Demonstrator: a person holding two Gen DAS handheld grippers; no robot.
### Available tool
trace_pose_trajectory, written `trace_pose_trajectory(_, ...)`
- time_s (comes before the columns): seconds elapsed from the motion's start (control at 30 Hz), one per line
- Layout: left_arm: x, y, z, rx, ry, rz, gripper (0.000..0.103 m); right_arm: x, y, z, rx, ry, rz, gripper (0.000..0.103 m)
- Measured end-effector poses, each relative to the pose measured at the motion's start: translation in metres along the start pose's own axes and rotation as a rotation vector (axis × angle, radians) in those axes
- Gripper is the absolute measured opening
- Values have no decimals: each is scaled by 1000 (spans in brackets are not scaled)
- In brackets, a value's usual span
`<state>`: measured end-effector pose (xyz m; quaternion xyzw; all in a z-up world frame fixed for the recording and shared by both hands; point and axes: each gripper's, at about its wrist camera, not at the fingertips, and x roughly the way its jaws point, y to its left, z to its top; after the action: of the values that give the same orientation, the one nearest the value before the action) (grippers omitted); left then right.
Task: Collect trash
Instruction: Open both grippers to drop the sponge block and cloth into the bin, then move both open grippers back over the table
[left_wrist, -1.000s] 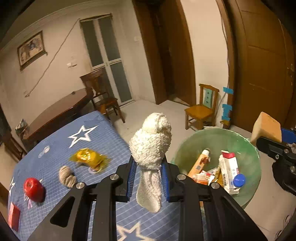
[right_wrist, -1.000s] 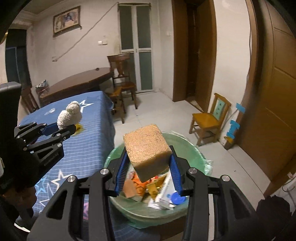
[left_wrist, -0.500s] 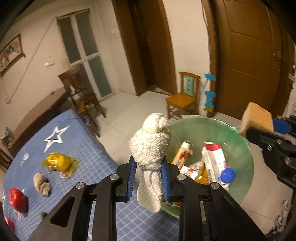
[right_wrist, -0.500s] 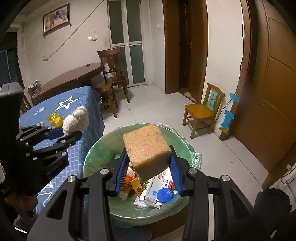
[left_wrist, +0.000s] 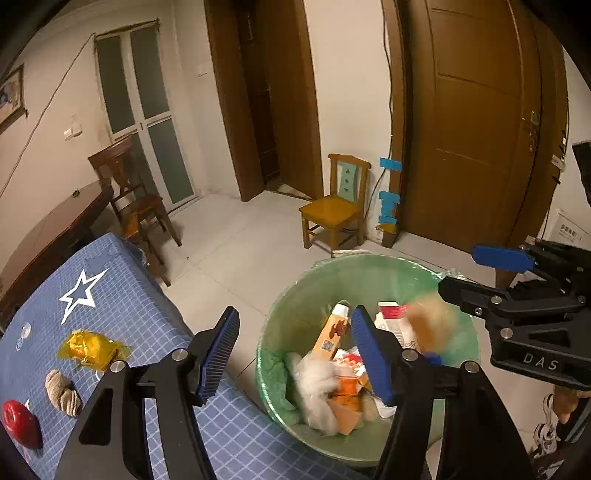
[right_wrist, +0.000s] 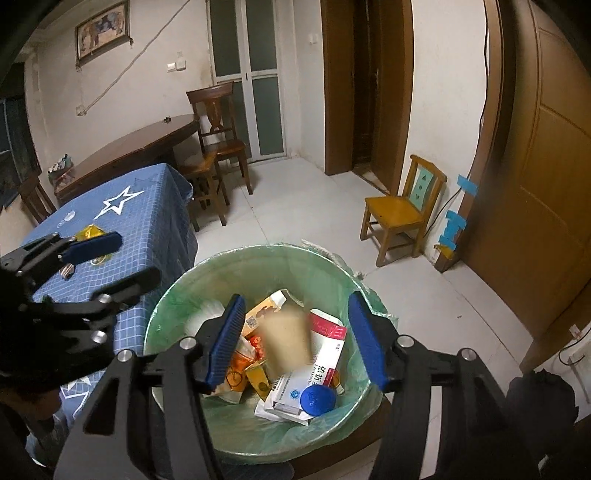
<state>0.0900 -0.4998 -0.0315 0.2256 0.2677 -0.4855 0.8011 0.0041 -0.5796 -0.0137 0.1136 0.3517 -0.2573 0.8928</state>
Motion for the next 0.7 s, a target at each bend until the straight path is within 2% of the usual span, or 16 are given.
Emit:
trace_pose_trajectory(0.23,-4,18,-4,-18,7,22,64,3,-1,3,2,11,4,55)
trace_pose_trajectory(0.43,-16,35,-19,-29,22,45,64,-2,16,10,-17,-11,25,55)
trace_pose_trajectory(0.53,-25,55,-33,-49,36,60,64,-3,31,15,-39,-25,47,55)
trace_pose_trajectory(0.7,-53,109,-67,-106,61,120,64,1,68,25,-96,-34,126,53)
